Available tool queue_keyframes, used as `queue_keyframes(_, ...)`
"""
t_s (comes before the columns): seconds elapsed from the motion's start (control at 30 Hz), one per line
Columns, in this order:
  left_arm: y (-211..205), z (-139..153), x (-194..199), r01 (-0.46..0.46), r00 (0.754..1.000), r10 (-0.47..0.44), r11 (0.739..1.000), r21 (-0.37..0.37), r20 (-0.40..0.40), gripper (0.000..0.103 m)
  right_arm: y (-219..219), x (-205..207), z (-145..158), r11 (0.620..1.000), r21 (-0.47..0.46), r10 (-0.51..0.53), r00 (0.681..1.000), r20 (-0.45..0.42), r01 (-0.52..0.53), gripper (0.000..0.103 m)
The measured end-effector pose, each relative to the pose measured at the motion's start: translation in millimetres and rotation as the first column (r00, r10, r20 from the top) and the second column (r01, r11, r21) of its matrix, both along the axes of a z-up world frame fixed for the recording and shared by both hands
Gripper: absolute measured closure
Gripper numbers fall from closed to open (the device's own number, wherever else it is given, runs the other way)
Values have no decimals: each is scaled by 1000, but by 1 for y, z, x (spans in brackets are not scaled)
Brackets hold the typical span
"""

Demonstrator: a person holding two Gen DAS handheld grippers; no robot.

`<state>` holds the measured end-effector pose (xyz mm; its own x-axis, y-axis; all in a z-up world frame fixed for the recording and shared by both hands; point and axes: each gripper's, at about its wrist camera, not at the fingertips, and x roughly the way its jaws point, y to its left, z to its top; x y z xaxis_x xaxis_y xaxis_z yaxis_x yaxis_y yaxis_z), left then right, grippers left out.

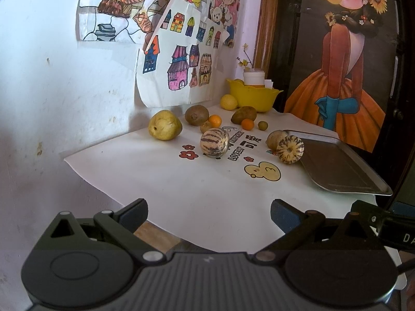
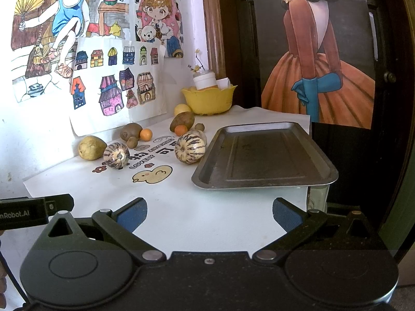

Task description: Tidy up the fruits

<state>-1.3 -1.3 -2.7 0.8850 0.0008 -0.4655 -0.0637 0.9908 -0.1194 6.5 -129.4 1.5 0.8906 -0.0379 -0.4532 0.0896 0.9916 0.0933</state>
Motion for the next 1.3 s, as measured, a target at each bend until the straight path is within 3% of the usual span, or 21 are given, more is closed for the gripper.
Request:
queue_keyframes(0.9,2,-6,-3,2,1000,-2,1000,-3,-8,0,-1,1,1,1000,4,0,1000,-6,0,0)
queue_keyframes(1.3,15,-8,12,-30,998,28,999,-30,-61,0,-2,13,-7,1000,-8,2,999,-42,-3,0)
